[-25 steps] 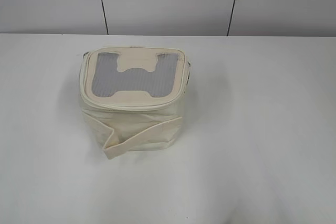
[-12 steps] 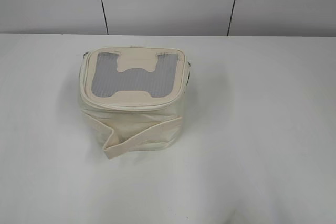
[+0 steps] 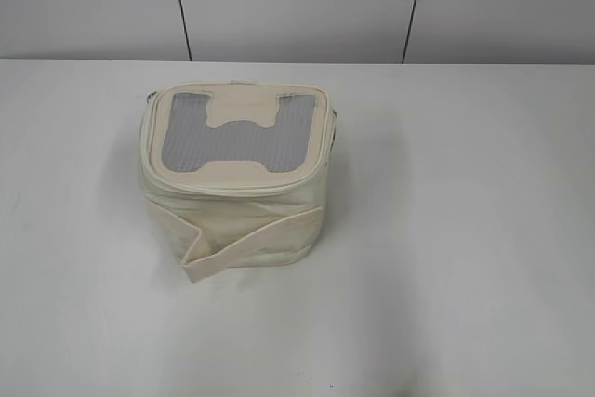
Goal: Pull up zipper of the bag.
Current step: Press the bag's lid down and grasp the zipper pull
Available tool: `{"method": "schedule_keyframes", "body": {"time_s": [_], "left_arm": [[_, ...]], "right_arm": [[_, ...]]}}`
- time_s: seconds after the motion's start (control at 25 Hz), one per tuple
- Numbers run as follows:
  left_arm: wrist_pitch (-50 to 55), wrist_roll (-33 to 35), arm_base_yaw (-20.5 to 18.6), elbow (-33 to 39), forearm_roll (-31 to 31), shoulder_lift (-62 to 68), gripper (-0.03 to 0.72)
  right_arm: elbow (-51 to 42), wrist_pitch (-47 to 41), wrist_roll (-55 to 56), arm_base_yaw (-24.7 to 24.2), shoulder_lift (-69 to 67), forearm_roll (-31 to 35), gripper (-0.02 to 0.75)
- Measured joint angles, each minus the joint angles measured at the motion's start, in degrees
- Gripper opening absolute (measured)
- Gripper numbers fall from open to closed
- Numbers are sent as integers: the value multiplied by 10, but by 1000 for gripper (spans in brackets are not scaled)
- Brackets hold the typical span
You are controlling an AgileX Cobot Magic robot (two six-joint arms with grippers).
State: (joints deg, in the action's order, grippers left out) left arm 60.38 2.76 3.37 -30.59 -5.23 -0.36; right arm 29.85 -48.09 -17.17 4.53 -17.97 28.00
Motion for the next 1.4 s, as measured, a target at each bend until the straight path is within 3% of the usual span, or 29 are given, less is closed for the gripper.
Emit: {"method": "schedule_keyframes", "body": {"time_s": [0.12,0.28,0.48,0.64,0.84,1.0,1.12,1.4], "left_arm": [[0,0,8,0,-4,0,237],[0,0,9,0,-4,0,237],[0,0,9,0,-4,0,237],[0,0,9,0,-3,0,237],[0,0,9,0,-3,0,237],[0,0,9,0,-3,0,237],[0,0,9,0,-3,0,237],[0,0,9,0,-2,0,237]], "right_arm": [[28,74,-178,0,-191,122,507],[127,85,-422,6,-454,260,507],[355,55,-544,66,-741,316,507],[571,-24,-538,120,-925,321,507],[827,-139,-447,161,-1104,280,507],[966,-195,-388,184,-1190,262,507],[1018,-204,-365,201,-1226,260,507],[1028,-204,-350,219,-1261,244,486]]}}
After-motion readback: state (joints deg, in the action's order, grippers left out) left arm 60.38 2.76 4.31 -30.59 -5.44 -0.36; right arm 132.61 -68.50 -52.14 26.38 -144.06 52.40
